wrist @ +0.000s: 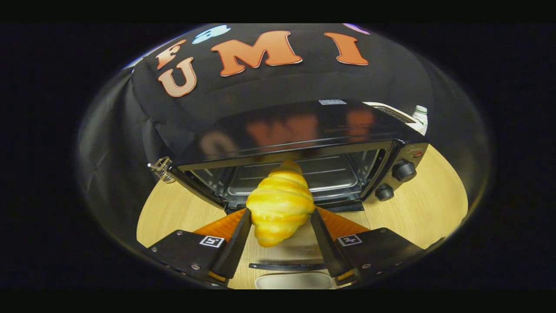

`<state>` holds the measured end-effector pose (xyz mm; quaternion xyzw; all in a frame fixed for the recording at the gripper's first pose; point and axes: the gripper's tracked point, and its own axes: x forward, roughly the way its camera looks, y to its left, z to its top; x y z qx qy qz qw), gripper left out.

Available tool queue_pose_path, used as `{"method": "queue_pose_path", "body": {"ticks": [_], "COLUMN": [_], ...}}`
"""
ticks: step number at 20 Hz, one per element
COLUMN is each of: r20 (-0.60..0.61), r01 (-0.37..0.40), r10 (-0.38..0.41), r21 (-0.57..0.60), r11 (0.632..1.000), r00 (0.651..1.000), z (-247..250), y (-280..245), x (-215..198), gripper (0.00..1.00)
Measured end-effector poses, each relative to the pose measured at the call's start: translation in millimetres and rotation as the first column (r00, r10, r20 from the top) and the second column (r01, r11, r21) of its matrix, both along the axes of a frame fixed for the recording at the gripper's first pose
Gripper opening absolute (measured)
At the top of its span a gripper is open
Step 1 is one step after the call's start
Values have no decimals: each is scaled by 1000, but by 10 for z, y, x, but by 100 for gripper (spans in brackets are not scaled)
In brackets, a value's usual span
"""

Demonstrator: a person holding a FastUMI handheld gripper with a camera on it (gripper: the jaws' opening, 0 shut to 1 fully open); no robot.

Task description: Open the toaster oven, put the food inside, and close the toaster oven door.

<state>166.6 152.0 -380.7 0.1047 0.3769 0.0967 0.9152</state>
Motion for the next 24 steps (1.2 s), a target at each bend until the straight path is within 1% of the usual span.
{"method": "queue_pose_path", "body": {"ticks": [5, 9, 14, 16, 17, 19, 22, 23, 24], "r20": [32, 34, 65, 64, 67, 103, 119, 128, 141], "r01": [16, 51, 92, 97, 96, 103, 119, 119, 106], "r10": [-21, -58, -107, -113, -112, -129, -151, -154, -145], "r21": [128, 170, 206, 204, 208, 221, 246, 251, 252], "r11": [992, 984, 974, 974, 973, 970, 962, 961, 962], "r00": [999, 998, 992, 992, 991, 986, 981, 980, 979], "z": [-7, -67, -133, -247, -278, -242, -175, -129, -100], "y": [65, 42, 50, 60, 83, 80, 41, 40, 51], "x": [233, 427, 671, 723, 738, 761, 699, 639, 589], "gripper": [79, 79, 79, 81, 85, 88, 94, 98, 99]}}
